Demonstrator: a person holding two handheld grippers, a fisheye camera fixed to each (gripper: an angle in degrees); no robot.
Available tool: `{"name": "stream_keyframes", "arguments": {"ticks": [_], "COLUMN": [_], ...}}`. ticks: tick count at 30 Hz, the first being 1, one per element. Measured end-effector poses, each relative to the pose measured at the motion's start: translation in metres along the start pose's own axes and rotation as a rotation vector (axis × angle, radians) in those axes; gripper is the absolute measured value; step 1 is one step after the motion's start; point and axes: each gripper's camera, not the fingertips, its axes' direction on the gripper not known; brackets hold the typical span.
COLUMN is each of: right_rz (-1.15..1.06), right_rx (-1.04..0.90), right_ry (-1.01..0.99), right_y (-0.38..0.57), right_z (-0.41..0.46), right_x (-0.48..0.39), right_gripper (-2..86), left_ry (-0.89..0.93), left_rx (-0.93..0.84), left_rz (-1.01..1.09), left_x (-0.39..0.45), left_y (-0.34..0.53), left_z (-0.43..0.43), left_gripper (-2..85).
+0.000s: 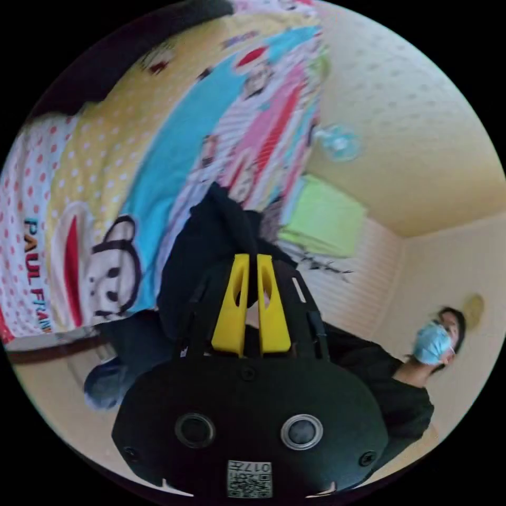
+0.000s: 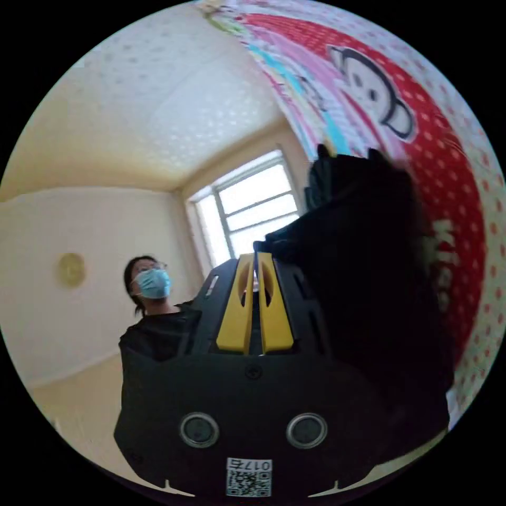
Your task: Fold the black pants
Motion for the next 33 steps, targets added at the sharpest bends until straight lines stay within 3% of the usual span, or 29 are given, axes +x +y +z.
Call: {"name": "stream_keyframes", "arguments": {"ticks": [3,7,9,11,12,14,16,17,20,22,24,26,29,33], "right_rz": [-0.194,-0.504,-0.602,-0.503,-0.332,-0.022,0.218,0.251,0.038,-0.085,-0.224,-0.298,-0.399,-0.507], "right_rx": [-0.138,-0.302,-0.521,-0.73,-0.831,-0.957,-0.954,-0.888,-0.697,-0.61,-0.561,-0.597,-0.709,-0.816], "right_ry": [0.093,-0.062,-0.035,0.174,0.419,0.635,0.578,0.517,0.448,0.436,0.344,0.258,0.219,0.301], "right_y": [-0.015,-0.007,0.015,0.033,0.041,0.05,0.052,0.046,0.016,-0.005,-0.034,-0.053,-0.075,-0.09], "right_z": [0.019,0.041,0.057,0.066,0.064,0.05,0.032,0.025,0.027,0.034,0.054,0.078,0.128,0.189], "right_x": [-0.061,-0.137,-0.169,-0.158,-0.129,-0.074,-0.036,-0.029,-0.052,-0.069,-0.09,-0.104,-0.126,-0.143], "right_gripper": [1.4,1.0,0.9,0.8,0.7,0.6,0.4,0.4,0.4,0.5,0.8,1.2,2.5,10.0], "left_ry": [0.066,0.247,0.318,0.53,0.601,0.805,0.786,0.712,0.485,0.474,0.59,0.854,1.207,1.291], "left_rx": [0.031,0.061,0.122,0.276,0.316,0.424,0.438,0.404,0.286,0.196,0.068,-0.064,-0.274,-0.348], "left_rz": [0.255,0.681,0.893,1.056,1.076,1.209,1.317,1.361,1.511,1.62,1.726,1.873,1.81,1.69], "left_x": [0.065,0.174,0.211,0.218,0.214,0.208,0.224,0.242,0.295,0.317,0.331,0.335,0.329,0.31], "left_y": [0.031,0.096,0.138,0.181,0.188,0.216,0.239,0.253,0.297,0.322,0.342,0.364,0.36,0.38], "left_z": [-0.008,-0.002,-0.01,-0.033,-0.039,-0.059,-0.068,-0.067,-0.039,-0.012,0.01,0.024,0.058,0.117], "left_gripper": [1.0,0.7,0.8,0.9,0.9,0.8,0.8,0.8,1.1,1.2,1.3,1.2,1.2,1.2]}}
